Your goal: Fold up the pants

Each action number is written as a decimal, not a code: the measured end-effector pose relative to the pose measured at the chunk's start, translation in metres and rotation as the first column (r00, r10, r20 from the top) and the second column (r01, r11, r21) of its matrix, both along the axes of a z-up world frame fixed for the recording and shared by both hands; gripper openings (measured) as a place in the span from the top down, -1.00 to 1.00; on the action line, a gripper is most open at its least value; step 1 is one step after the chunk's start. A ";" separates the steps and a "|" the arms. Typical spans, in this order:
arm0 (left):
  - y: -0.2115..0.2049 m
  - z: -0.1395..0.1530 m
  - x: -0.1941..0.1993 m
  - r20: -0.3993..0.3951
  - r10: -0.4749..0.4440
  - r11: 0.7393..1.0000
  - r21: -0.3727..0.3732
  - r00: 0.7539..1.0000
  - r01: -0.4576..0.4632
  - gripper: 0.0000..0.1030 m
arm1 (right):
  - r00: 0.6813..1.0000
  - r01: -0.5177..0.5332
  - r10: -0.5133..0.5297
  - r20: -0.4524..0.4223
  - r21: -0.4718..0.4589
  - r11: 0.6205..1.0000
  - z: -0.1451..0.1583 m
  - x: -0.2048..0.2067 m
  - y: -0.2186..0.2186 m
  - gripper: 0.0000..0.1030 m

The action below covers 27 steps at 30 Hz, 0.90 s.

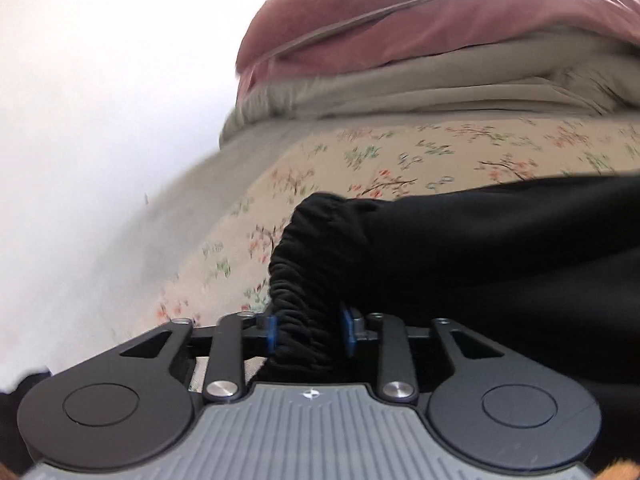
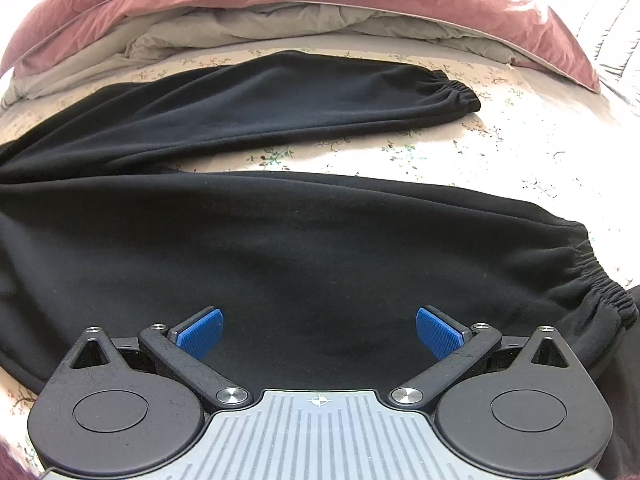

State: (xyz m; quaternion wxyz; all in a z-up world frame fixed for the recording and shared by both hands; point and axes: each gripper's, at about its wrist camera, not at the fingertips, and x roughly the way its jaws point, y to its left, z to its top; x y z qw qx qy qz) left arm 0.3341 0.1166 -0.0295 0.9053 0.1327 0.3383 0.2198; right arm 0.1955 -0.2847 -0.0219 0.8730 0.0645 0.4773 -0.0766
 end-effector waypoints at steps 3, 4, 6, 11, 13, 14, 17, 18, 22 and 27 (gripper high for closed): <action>0.014 0.013 -0.005 0.005 0.029 0.995 -0.092 1.000 -0.028 -0.33 | 1.000 -0.001 0.001 -0.016 -0.007 1.000 -0.002 0.002 0.001 -1.00; 0.023 0.021 -0.008 0.018 0.042 0.989 -0.142 0.999 -0.039 -0.37 | 1.000 0.000 0.000 -0.017 -0.006 1.000 -0.003 0.003 0.001 -1.00; 0.036 0.040 -0.018 0.057 0.056 0.975 -0.219 0.997 -0.043 -0.41 | 1.000 0.001 -0.001 -0.015 -0.003 1.000 -0.002 0.003 0.000 -1.00; 0.043 0.075 -0.060 0.102 0.085 0.938 -0.344 0.991 -0.045 -0.73 | 1.000 -0.009 0.009 0.003 0.001 1.000 0.004 0.001 0.004 -1.00; 0.030 0.076 -0.078 0.078 0.033 0.919 -0.395 0.996 0.001 -0.73 | 1.000 -0.019 0.019 0.001 0.000 1.000 0.004 0.002 0.008 -1.00; 0.021 0.074 -0.086 0.065 0.005 0.912 -0.410 0.998 0.022 -0.73 | 1.000 -0.023 0.023 -0.001 -0.002 1.000 0.003 0.002 0.009 -1.00; -0.012 0.065 -0.107 0.022 -0.089 0.894 -0.438 0.996 0.089 -0.74 | 0.999 -0.040 0.040 -0.008 -0.008 0.999 0.002 0.003 0.015 -1.00; -0.024 0.058 -0.111 -0.003 -0.116 0.893 -0.439 0.993 0.103 -0.78 | 0.999 -0.048 0.048 -0.009 -0.007 0.999 0.001 0.003 0.017 -1.00; -0.051 0.018 -0.113 -0.164 -0.171 0.917 -0.388 0.972 0.095 -0.83 | 0.995 -0.090 0.090 -0.049 -0.003 0.996 -0.008 0.007 0.025 -1.00; -0.023 0.000 -0.117 -0.150 -0.107 0.910 -0.414 0.983 0.036 -1.00 | 0.983 -0.142 0.135 -0.121 -0.055 0.988 -0.022 0.011 0.041 -1.00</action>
